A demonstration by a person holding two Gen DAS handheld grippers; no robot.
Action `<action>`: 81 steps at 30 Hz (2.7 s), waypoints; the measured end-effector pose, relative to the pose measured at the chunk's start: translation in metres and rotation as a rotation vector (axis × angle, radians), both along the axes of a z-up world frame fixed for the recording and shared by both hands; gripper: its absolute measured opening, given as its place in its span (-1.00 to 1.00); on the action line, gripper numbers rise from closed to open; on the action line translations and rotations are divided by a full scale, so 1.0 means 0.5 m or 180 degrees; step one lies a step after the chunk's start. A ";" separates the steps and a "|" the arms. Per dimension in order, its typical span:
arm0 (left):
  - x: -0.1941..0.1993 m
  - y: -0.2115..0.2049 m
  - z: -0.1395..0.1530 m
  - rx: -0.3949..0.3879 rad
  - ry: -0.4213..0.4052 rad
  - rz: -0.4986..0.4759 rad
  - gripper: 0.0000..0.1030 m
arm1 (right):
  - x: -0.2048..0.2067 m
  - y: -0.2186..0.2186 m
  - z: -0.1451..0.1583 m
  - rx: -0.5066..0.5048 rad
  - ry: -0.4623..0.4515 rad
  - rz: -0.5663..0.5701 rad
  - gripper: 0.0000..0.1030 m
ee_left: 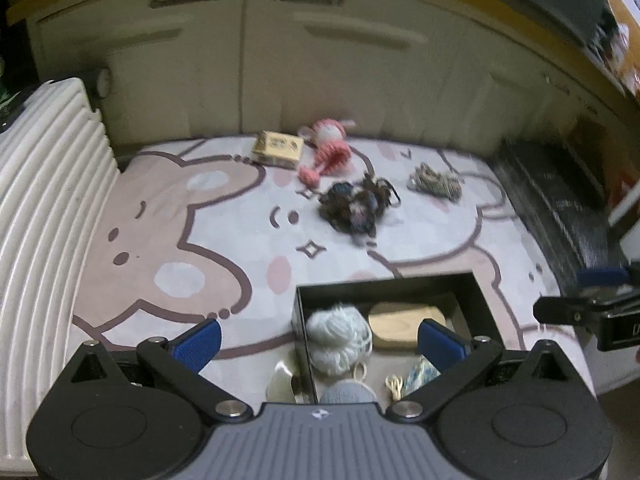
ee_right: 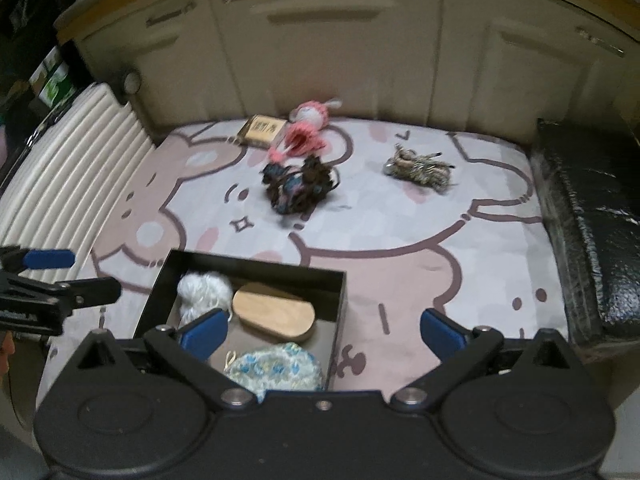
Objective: Organize objects
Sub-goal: 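Move the right tool toward the braided rope bundle while the left tool approaches the crochet bundle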
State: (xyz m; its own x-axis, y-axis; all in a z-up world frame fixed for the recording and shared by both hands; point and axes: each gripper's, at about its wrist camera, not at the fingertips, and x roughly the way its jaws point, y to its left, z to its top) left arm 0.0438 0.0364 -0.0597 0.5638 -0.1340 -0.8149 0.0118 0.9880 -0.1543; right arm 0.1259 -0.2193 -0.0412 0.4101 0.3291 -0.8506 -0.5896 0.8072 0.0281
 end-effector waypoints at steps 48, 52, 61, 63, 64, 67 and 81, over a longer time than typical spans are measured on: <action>0.133 -0.005 0.048 0.0017 -0.0797 0.0532 1.00 | 0.176 -0.039 0.067 0.0571 -0.0843 -0.1006 1.00; 0.162 -0.014 0.031 0.0118 -0.0861 0.0470 1.00 | 0.224 -0.038 0.058 0.0596 -0.0792 -0.1138 1.00; 0.243 -0.035 -0.029 -0.0022 -0.0770 0.0461 1.00 | 0.318 0.005 0.008 0.0621 -0.0622 -0.1266 1.00; 0.259 -0.043 -0.045 -0.0030 -0.0735 0.0452 1.00 | 0.336 0.016 -0.010 0.0629 -0.0553 -0.1267 1.00; 0.268 -0.048 -0.054 -0.0031 -0.0710 0.0447 1.00 | 0.345 0.022 -0.020 0.0624 -0.0516 -0.1260 1.00; 0.295 -0.063 -0.083 -0.0034 -0.0629 0.0439 1.00 | 0.368 0.037 -0.053 0.0569 -0.0438 -0.1271 1.00; 0.437 -0.130 -0.214 -0.0201 0.0171 0.0382 1.00 | 0.449 0.064 -0.189 0.0428 -0.0149 -0.1198 1.00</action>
